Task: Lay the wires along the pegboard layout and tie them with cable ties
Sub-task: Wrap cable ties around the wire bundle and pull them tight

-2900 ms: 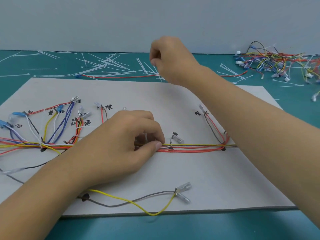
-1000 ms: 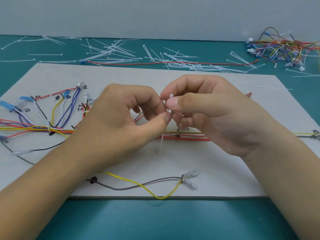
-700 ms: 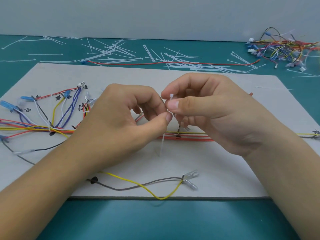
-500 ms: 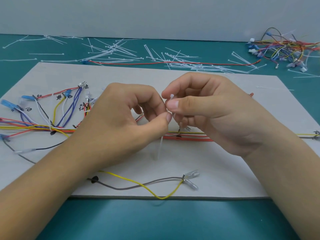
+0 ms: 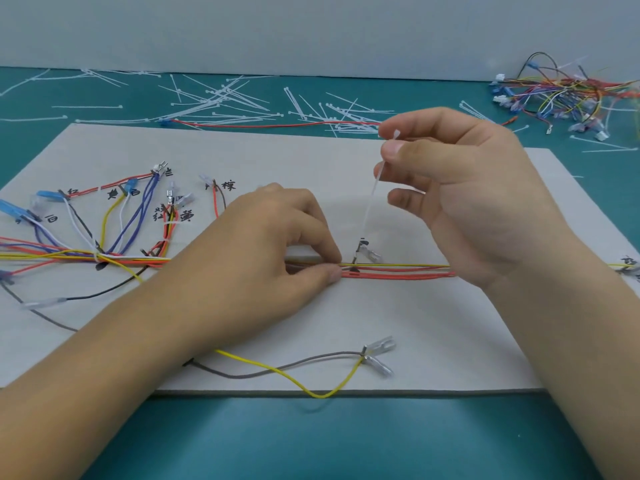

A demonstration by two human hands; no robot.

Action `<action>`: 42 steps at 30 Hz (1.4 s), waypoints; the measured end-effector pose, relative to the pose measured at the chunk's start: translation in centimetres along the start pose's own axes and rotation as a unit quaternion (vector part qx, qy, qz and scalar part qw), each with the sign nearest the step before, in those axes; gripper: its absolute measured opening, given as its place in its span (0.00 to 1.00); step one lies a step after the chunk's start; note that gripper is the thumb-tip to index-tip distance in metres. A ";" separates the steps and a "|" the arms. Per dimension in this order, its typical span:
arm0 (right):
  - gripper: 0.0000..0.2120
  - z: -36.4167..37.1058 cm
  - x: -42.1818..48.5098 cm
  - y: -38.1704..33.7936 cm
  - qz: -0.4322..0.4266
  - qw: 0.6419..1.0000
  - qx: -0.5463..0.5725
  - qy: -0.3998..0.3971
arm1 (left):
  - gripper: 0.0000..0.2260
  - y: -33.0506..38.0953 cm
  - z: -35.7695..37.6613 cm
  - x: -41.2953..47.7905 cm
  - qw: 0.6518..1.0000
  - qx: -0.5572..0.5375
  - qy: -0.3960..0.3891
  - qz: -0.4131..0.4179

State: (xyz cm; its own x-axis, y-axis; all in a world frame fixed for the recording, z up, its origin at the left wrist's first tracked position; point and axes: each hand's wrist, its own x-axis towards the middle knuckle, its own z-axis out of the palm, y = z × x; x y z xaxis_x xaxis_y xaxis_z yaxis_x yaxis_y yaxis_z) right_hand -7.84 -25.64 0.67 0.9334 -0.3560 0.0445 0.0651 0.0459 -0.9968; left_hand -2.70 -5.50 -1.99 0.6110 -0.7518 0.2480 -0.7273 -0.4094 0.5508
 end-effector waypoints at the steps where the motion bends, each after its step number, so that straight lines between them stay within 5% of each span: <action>1: 0.07 0.0 0.0 0.0 -0.008 1.000 -0.007 0.008 | 0.01 0.0 0.0 0.0 1.000 0.004 -0.002 0.003; 24: 0.10 1.7 0.0 1.7 -0.113 0.975 -0.188 -0.030 | 0.09 0.5 0.4 0.6 0.991 0.118 -0.056 0.008; 42: 0.10 1.5 0.2 1.9 -0.094 0.958 -0.264 -0.053 | 0.03 0.8 0.2 0.3 0.999 0.033 0.002 -0.001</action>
State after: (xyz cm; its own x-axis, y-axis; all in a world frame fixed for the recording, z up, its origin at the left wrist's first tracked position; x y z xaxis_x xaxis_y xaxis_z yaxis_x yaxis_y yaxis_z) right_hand -7.00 -24.26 -1.11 0.9553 -0.2136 0.2044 0.0732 -0.4989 -0.8636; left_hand -3.18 -6.14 -1.66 0.6133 -0.7489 0.2509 -0.7453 -0.4436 0.4978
